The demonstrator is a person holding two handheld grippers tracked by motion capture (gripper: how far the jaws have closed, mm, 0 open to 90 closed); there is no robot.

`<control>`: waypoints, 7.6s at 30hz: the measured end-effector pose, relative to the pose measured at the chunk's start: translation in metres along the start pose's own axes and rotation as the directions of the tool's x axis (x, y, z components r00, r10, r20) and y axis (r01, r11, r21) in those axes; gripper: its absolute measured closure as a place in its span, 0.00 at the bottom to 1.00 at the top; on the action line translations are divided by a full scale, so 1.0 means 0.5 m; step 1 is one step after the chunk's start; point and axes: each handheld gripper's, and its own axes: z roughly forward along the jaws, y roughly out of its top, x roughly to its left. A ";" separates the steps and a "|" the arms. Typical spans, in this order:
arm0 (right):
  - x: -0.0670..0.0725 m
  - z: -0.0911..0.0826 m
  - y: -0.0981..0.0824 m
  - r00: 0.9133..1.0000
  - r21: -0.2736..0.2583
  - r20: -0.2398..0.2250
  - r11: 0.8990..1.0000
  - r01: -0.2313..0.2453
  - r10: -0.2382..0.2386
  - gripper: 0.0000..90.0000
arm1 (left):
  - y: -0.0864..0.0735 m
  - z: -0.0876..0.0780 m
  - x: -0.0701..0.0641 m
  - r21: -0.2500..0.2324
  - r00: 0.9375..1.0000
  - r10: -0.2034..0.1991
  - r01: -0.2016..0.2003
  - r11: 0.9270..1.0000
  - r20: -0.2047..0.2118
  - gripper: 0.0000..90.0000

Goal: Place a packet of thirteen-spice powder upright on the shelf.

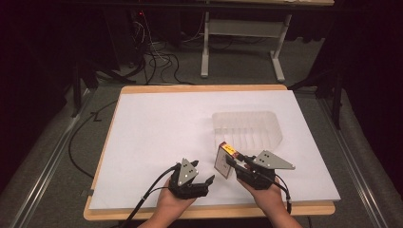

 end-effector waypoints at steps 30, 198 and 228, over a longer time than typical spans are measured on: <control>-0.070 -0.063 0.000 0.990 -0.042 0.138 0.999 0.009 -0.003 0.76 | 0.049 -0.018 0.063 -0.031 0.997 0.007 -0.009 0.999 -0.082 0.29; -0.278 0.023 0.000 0.819 0.004 0.567 0.994 -0.108 0.086 0.71 | 0.073 -0.102 0.155 0.013 0.990 0.005 -0.003 1.000 -0.141 0.28; -0.253 -0.023 0.021 0.887 0.036 0.449 0.991 -0.133 0.103 0.35 | 0.070 -0.098 0.151 0.019 0.990 -0.001 0.004 1.000 -0.138 0.27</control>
